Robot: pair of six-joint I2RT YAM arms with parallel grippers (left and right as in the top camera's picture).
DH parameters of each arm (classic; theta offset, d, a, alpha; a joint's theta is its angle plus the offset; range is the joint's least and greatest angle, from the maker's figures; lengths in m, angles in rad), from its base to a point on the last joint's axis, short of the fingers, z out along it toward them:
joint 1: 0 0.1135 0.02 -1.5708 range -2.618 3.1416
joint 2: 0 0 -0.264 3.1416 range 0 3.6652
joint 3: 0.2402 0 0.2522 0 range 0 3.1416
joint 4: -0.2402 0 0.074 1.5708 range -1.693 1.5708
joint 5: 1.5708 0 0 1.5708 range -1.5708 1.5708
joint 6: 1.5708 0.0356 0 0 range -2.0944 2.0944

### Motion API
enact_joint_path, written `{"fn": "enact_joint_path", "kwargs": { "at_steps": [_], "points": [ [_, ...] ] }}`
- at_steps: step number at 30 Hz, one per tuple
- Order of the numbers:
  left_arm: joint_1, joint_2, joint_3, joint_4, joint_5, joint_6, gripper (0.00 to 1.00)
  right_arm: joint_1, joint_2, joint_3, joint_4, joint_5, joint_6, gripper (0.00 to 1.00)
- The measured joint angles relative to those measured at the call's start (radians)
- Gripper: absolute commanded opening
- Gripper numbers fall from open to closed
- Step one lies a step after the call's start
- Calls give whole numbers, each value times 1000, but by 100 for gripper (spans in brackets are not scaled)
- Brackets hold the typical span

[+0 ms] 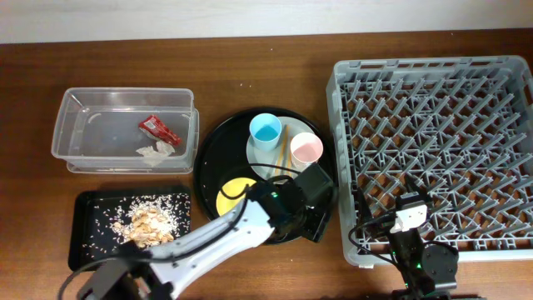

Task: Sort waste into correct bins and load items into the dishwasher rack
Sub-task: 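Grasp the sausage with the left gripper and place it on the black tray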

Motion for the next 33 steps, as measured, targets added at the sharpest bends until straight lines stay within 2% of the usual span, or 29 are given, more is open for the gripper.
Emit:
{"fn": "enact_joint_path", "kwargs": {
  "at_steps": [11,14,17,19,25,29,33],
  "points": [
    [0,174,0,77,-111,0,70,0,0,0,0,0,0,98],
    [0,178,0,90,-128,0,63,0,0,0,0,0,0,98],
    [0,178,0,93,-136,2,48,0,0,0,0,0,0,98],
    [0,179,0,97,-142,3,42,0,0,0,0,0,0,98],
    [0,201,0,106,-143,3,41,0,0,0,0,0,0,98],
    [0,216,0,123,-143,3,23,0,0,0,0,0,0,98],
    [0,216,8,108,-143,-1,22,0,0,0,0,0,0,98]
  ]
}}
